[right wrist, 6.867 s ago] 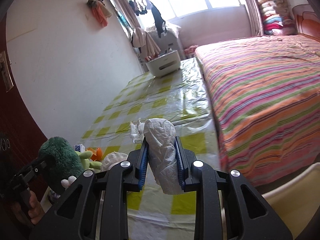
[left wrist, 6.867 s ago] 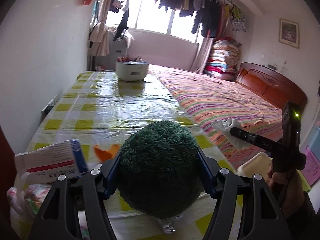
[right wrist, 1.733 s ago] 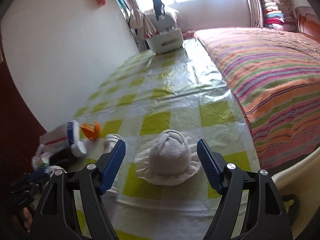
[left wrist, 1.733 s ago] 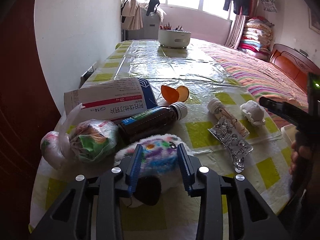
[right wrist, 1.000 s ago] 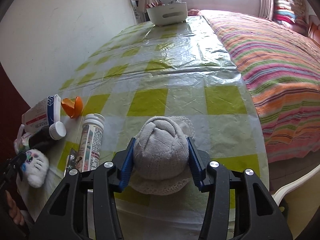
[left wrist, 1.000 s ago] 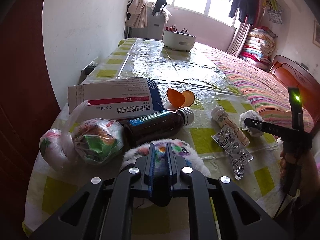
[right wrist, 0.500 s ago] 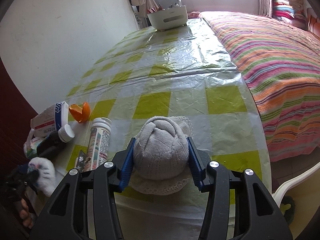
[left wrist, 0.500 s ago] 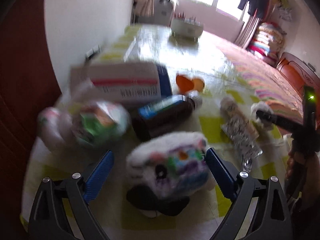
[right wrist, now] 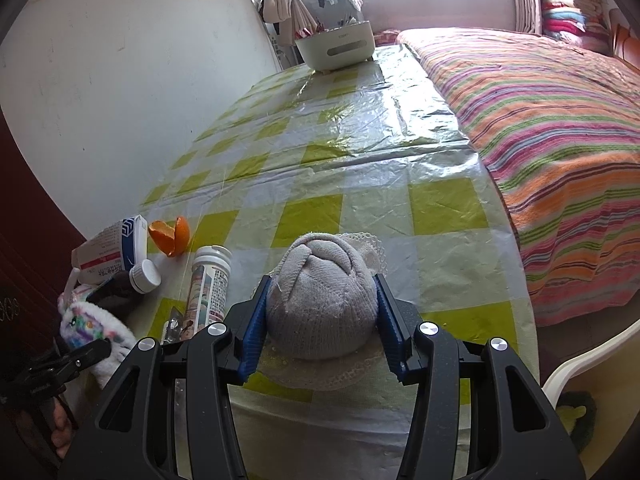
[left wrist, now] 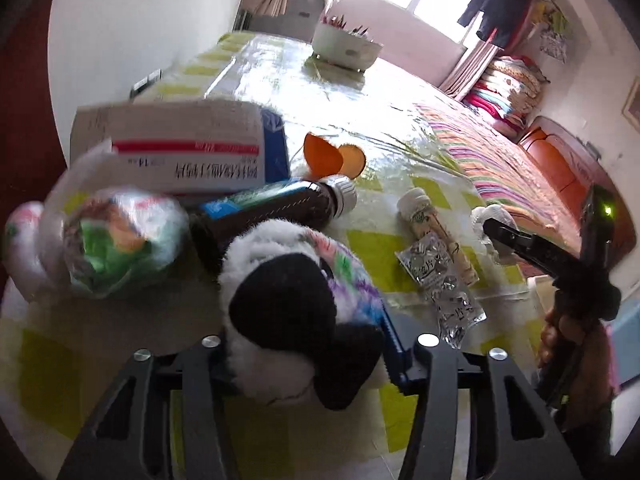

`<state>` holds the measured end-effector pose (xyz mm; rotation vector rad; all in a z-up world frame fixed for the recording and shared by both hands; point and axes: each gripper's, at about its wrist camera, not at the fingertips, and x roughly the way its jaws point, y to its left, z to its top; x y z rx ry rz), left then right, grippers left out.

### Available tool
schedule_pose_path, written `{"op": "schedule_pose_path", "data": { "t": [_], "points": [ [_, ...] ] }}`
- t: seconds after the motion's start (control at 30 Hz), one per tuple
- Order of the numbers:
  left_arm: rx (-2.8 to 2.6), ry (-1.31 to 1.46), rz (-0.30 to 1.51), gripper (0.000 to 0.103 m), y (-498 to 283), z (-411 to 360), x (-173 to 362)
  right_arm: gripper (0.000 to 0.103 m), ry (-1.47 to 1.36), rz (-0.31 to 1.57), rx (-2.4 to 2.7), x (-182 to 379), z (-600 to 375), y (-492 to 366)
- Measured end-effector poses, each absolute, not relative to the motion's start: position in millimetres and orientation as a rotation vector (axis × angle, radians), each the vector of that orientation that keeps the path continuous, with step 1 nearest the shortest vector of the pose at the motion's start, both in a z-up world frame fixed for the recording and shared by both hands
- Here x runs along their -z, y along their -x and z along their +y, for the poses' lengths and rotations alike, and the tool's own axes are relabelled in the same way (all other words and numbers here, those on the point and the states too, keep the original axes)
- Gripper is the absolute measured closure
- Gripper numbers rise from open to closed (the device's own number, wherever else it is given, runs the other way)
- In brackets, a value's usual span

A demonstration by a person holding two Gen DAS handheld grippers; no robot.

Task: Collect trash
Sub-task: 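Grasp the white plush toy with the left tool while the right grasps the white knit hat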

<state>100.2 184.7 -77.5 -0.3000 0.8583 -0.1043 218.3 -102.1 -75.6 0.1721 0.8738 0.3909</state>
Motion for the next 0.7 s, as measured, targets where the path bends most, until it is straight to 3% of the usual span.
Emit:
{"op": "schedule_pose_path", "data": {
  "t": [0.7],
  "points": [
    [0.177, 0.167, 0.735, 0.057, -103, 115, 45, 0.055, -0.260, 0.784, -0.344, 59, -155, -193]
  ]
}}
